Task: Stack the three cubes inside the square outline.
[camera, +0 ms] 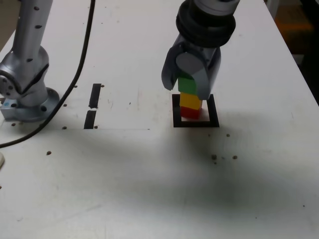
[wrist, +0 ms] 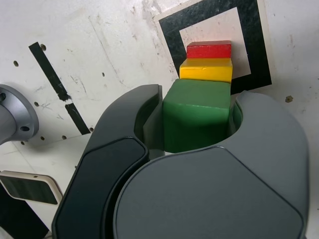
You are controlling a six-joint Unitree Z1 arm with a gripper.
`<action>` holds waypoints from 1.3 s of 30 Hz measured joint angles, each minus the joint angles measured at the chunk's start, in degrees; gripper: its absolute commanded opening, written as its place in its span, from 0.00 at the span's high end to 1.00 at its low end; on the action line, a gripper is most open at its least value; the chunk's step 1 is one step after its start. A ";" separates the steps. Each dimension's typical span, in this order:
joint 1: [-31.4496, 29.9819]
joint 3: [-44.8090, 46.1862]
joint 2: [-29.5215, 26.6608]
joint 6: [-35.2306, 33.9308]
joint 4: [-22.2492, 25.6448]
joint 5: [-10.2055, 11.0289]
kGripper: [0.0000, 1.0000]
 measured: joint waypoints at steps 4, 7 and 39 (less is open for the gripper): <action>0.00 0.00 0.53 0.16 0.00 -0.09 0.40; 0.00 -0.01 0.65 0.18 0.00 -0.08 0.15; 3.97 27.62 -27.70 2.32 -5.16 -0.71 0.00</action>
